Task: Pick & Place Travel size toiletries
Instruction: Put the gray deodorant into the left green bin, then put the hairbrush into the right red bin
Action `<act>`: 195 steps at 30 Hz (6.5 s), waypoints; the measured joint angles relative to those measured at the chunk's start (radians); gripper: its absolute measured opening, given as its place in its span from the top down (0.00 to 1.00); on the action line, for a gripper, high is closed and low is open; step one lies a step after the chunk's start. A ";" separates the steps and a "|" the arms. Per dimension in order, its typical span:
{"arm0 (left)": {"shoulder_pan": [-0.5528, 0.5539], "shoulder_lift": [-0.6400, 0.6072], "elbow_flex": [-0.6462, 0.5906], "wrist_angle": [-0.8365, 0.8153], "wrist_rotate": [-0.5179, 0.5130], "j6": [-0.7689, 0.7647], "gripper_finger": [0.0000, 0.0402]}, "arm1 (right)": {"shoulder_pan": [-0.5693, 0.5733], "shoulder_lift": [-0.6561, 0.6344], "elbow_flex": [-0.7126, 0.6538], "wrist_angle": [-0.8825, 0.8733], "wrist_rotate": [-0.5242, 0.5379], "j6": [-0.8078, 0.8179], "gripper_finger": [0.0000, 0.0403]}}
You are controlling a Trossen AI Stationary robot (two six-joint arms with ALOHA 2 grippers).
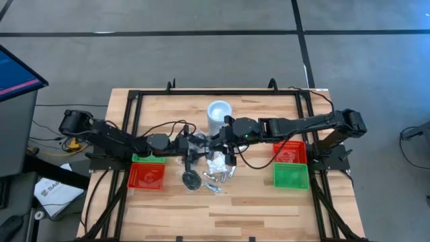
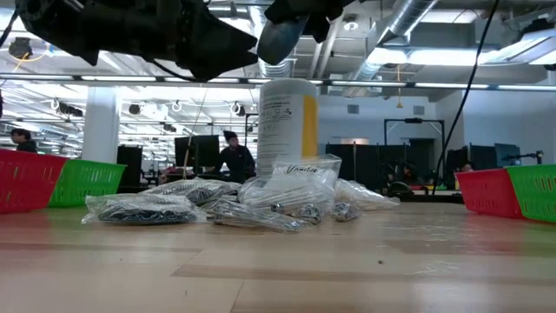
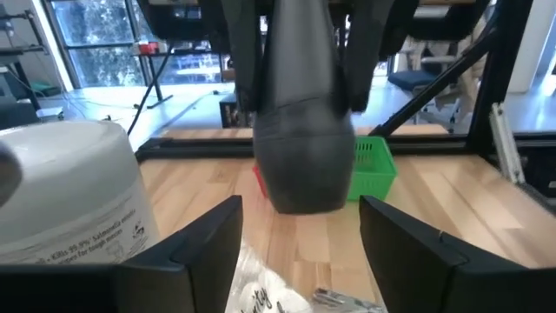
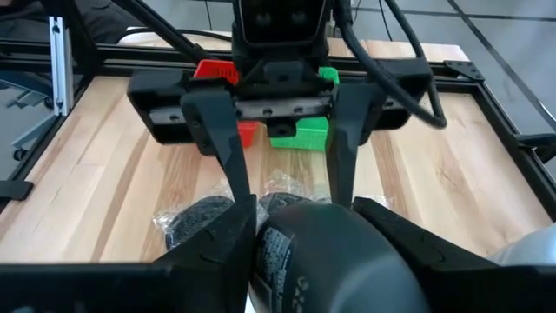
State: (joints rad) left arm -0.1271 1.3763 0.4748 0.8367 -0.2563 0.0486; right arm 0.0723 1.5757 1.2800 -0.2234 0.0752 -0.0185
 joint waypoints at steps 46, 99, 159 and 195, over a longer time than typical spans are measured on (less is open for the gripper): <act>0.030 0.202 0.201 -0.037 0.050 -0.034 0.54 | 0.000 0.000 0.000 -0.024 -0.002 -0.019 0.64; -0.110 -0.551 -0.057 -1.184 -0.320 -0.644 0.54 | -0.034 -0.013 0.000 -0.038 0.000 -0.113 0.56; -0.022 -0.255 0.142 -1.935 0.147 -0.762 0.44 | -0.034 -0.013 0.000 -0.058 0.000 -0.117 0.59; 0.110 -0.427 0.141 -1.465 0.025 -0.659 0.60 | -0.035 -0.013 0.000 -0.060 0.000 -0.120 0.59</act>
State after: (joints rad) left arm -0.0170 0.9495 0.6163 -0.6282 -0.2310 -0.6104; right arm 0.0376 1.5631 1.2800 -0.2836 0.0753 -0.1387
